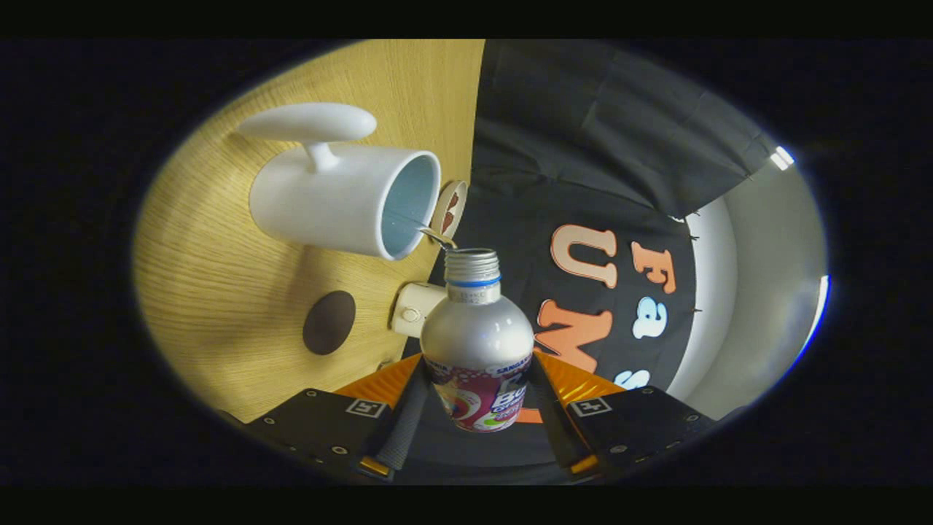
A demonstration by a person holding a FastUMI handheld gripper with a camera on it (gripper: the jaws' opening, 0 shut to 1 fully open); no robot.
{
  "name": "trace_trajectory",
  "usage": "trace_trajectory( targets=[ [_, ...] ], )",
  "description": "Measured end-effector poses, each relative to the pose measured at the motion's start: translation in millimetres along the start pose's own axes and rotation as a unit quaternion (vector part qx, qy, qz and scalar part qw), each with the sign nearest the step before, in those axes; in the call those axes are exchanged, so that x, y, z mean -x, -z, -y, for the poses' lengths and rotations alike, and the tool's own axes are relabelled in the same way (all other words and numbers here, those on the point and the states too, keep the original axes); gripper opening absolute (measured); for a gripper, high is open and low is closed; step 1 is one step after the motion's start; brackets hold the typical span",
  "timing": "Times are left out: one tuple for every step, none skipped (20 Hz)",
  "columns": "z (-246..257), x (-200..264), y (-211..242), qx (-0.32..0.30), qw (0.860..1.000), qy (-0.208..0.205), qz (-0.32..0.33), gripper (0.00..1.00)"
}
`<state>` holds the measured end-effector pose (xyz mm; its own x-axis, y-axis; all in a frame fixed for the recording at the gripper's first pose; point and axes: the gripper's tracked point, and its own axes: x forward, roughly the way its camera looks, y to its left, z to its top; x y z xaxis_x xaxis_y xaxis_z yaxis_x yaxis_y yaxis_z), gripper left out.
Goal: Take the bottle from table, then pour the juice into the cup, finally place the bottle on the coaster
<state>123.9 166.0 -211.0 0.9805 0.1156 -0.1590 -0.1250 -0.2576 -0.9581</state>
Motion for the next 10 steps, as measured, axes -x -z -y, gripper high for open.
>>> trace_trajectory(
  targets=[
    [0.1,0.6,0.3,0.004,1.0,0.001,0.0,0.76],
    [2.5,0.3,-0.4,0.006,1.0,0.002,0.001,0.76],
    [3.4,-0.4,-0.1,0.008,1.0,0.002,0.002,0.76],
    [4.7,-0.4,0.4,0.009,1.0,0.003,0.002,0.76],
    [6.2,-1.4,0.7,0.011,1.0,0.005,0.002,0.76],
    [8.6,-1.9,0.0,0.013,1.0,0.006,0.002,0.76],
    [9.9,-1.6,0.2,0.014,1.0,0.007,0.003,0.76],
    [10.6,-1.1,-1.0,0.017,1.0,0.008,0.004,0.76],
    [9.9,-1.1,-0.2,0.02,1.0,0.008,0.004,0.76],
    [10.8,-0.9,-1.4,0.023,1.0,0.009,0.005,0.76]
  ],
)
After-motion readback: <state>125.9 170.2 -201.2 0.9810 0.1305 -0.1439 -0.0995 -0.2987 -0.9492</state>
